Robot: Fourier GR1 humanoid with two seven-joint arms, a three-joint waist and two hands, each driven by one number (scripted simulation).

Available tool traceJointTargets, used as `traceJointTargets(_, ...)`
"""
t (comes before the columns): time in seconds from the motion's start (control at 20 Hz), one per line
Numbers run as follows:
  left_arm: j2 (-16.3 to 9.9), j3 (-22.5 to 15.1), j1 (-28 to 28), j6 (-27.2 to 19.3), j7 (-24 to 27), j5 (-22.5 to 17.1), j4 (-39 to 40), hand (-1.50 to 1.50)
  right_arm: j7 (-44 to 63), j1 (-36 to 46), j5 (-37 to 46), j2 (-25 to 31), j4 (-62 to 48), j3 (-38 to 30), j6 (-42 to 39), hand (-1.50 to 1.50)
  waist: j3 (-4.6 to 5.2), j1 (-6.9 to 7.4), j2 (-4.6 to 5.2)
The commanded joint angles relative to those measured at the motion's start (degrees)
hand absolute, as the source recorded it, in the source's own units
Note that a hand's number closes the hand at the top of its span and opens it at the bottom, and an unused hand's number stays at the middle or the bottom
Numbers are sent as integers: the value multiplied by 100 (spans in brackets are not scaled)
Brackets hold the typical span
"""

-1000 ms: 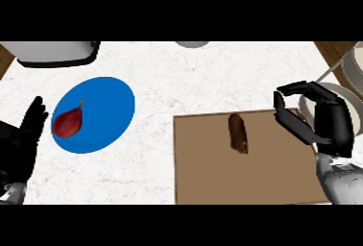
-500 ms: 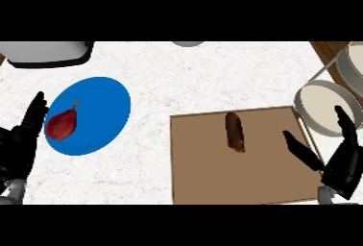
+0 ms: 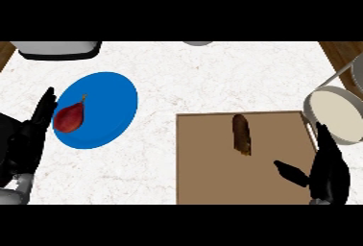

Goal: Pick the sweet potato from the tray and place it in the tiered basket

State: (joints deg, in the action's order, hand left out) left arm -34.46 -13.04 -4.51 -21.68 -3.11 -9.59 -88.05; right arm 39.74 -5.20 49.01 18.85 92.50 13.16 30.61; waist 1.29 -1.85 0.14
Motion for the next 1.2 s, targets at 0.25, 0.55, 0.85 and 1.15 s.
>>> traceJointTargets(0.25, 207, -229, -395, 31, -176, 144, 121, 0, 3288, 1429, 1611, -708, 509, 537, -2522, -150, -68, 237, -31)
traceJointTargets(0.55, 292, -131, -444, 123, 10, 106, 434, 0, 4499, 2312, 2003, -1844, 19, 436, -3678, -150, -95, 264, -12)
traceJointTargets(0.85, 356, -198, -539, 28, -134, 269, 366, 0, 4544, 2820, 2052, -1874, -600, -41, -4116, -150, -113, 288, -18)
traceJointTargets(1.15, 300, -39, -458, 235, 112, 184, 564, 0, 4548, 2921, 1933, -1881, -1090, -133, -4091, -150, -116, 324, -6)
